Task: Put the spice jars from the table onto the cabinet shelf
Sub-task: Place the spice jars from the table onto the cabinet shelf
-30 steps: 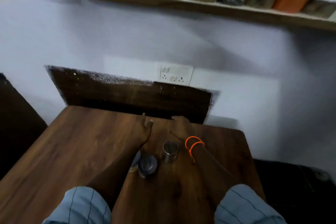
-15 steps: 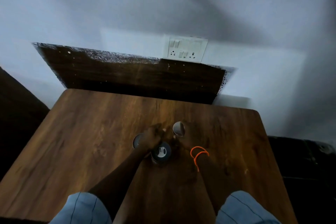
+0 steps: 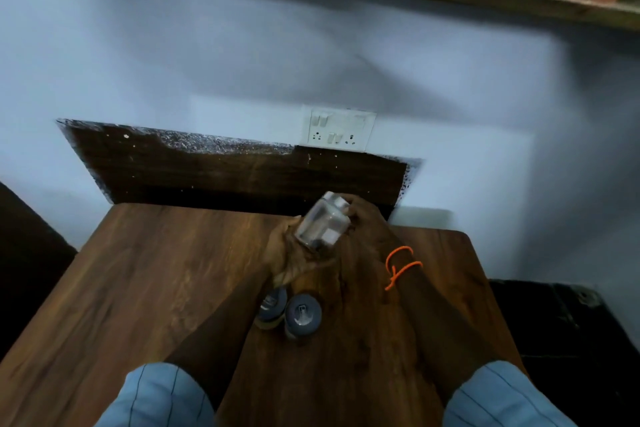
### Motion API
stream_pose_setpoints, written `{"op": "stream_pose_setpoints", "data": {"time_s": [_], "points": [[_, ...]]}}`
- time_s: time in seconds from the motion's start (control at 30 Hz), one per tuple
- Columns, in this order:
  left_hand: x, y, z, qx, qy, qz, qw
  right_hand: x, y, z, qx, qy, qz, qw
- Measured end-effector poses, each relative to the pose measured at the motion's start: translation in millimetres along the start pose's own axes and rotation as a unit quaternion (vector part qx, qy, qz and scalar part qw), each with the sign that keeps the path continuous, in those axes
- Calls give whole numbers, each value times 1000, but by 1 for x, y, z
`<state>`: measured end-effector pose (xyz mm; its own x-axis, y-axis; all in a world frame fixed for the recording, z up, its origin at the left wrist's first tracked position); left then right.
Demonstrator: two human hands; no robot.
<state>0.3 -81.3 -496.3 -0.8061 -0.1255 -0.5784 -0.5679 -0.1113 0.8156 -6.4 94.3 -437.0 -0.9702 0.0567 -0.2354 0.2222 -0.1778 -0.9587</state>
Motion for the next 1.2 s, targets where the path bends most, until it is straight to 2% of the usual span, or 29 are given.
{"op": "stream_pose_setpoints", "data": {"time_s": [0.03,0.07,0.1,0.13,0.17,0.23,0.27,0.33,0.4,0.5,0.57,0.6,0.67,0.77,0.83,0.9,1.03,1.2], "points": [[-1,0,-3,-23,16,-39,999,-3,-7,3,1,2,-5,1000],[-10,13,5,-110,-137,2,984,-4,-16,4,-5,14,-14,1000],[-15,29,12,-193,-222,-34,955,-4,-25,4,-13,32,-20,999],[-30,46,13,-235,-365,57,899,-3,-31,4,-8,45,-16,999],[-32,56,9,-223,-367,103,897,-3,-37,5,-9,41,-11,999],[-35,79,10,-140,-265,240,923,-4,-49,10,-22,9,-29,999],[-41,91,7,-88,-209,304,925,-6,-54,15,-22,-9,-49,999],[-55,113,7,-11,-180,381,907,-13,-66,24,4,-38,-87,995],[-62,123,-1,-9,-212,377,901,-18,-81,32,56,-54,-109,991],[-72,138,-4,-125,-320,255,904,-23,-101,41,128,-84,-112,982],[-82,143,-9,-127,-349,204,906,-27,-113,46,152,-97,-110,977],[-84,145,-12,-119,-351,212,904,-29,-120,48,151,-93,-113,978],[-94,151,-17,-94,-312,280,903,-32,-133,51,123,-66,-130,982],[-109,162,-26,-23,-154,415,896,-37,-149,59,51,-55,-172,982],[-117,169,-32,15,-95,462,882,-41,-157,67,26,-77,-190,979],[-118,178,-36,31,-113,468,876,-45,-166,71,25,-88,-200,975],[-119,190,-40,-30,-260,398,879,-56,-181,76,45,-96,-209,972],[-129,199,-45,-58,-278,398,872,-63,-192,73,65,-105,-224,967]]}}
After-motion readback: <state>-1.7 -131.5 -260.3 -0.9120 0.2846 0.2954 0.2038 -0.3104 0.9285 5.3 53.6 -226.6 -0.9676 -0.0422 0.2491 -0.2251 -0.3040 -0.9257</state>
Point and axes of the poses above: each hand's wrist, its own x-axis towards the middle knuckle, its own z-axis out of the palm, y = z × x, the point moved 4 cm from there along x, towards the middle knuckle, and after that the axes turned 3 degrees about x, right-handed, at the moved point
